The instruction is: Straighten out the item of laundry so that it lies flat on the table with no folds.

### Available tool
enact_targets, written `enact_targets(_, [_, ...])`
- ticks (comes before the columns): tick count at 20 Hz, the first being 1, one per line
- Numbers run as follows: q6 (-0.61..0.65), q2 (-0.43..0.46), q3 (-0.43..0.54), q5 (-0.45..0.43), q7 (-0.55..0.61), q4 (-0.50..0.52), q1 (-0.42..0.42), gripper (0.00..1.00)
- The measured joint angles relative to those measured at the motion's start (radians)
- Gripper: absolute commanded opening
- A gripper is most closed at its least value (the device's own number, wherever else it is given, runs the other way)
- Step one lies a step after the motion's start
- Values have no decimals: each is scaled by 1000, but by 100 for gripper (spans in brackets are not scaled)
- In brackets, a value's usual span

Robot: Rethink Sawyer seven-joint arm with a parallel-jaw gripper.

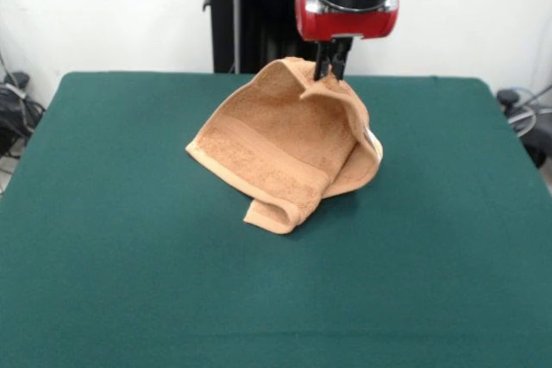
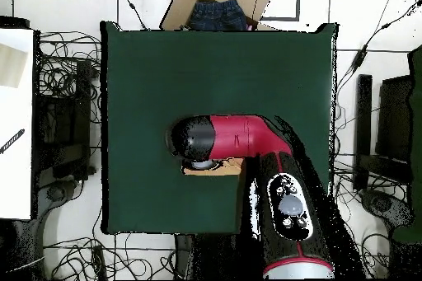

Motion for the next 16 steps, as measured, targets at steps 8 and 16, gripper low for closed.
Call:
enact_targets(8, [49,-5,0,0,0,-5,5,0])
enact_targets(16, [159,-27,11,-2,0,-46,3,0])
